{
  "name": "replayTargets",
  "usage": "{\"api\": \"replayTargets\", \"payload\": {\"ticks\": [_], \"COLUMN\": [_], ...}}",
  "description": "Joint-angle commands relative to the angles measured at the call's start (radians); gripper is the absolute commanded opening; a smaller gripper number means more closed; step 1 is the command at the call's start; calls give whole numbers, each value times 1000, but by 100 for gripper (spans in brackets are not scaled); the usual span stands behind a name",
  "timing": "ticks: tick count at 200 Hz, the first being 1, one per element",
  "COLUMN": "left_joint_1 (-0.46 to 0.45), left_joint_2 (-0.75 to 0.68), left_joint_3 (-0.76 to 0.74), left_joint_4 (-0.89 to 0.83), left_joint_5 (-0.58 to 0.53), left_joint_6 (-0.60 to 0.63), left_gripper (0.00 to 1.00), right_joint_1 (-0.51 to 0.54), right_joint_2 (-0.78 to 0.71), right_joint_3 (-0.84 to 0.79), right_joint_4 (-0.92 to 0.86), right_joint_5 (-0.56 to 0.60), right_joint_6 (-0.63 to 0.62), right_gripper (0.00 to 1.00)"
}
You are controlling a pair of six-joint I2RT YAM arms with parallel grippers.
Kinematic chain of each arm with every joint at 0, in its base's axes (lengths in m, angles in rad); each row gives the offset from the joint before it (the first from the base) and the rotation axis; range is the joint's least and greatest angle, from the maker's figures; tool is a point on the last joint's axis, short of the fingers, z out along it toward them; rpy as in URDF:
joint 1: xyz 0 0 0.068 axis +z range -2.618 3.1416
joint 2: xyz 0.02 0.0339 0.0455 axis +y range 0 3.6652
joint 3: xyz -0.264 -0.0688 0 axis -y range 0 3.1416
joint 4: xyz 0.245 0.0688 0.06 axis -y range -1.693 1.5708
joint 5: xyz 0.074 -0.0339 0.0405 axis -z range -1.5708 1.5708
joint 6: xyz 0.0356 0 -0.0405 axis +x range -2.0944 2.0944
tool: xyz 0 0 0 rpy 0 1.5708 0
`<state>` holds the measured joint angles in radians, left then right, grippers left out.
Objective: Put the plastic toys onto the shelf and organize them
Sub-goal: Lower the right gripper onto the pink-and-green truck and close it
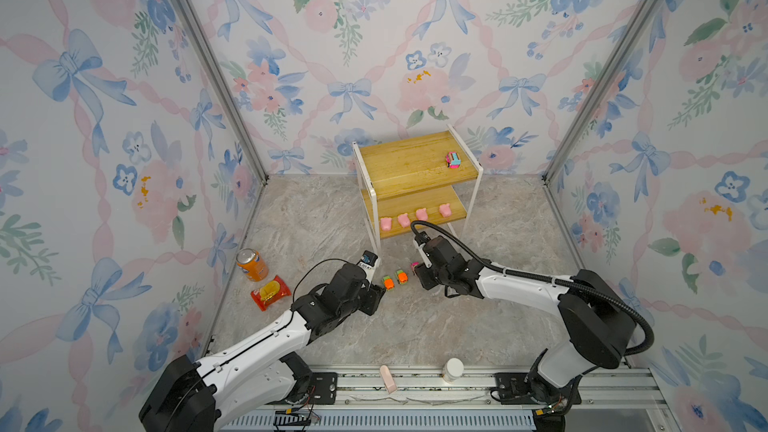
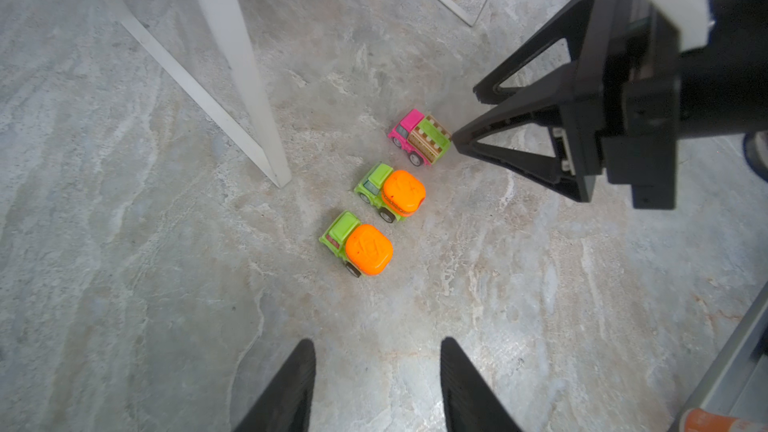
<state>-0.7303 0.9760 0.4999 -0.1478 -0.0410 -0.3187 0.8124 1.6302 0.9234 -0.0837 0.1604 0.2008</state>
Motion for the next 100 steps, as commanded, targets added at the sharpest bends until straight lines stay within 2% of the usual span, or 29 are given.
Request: {"api": "replayTargets", "payload": {"ticks": [1,100], "left_joint_1": [9,32], "left_joint_2": [-2,-10], "left_joint_3": [-15,-59], "left_joint_4": [-3,42], "left_joint_5": [0,-1], "left_joint_6": [-11,-23], "left_gripper": [50,50], "right_joint_1": [7,10], "right_joint_2": [15,77], "right_joint_3": [-15,-91], "right_joint_4": [92,230], "right_joint_5": [-26,-27], "right_joint_6": [-15,-31], "right_gripper": [51,48]}}
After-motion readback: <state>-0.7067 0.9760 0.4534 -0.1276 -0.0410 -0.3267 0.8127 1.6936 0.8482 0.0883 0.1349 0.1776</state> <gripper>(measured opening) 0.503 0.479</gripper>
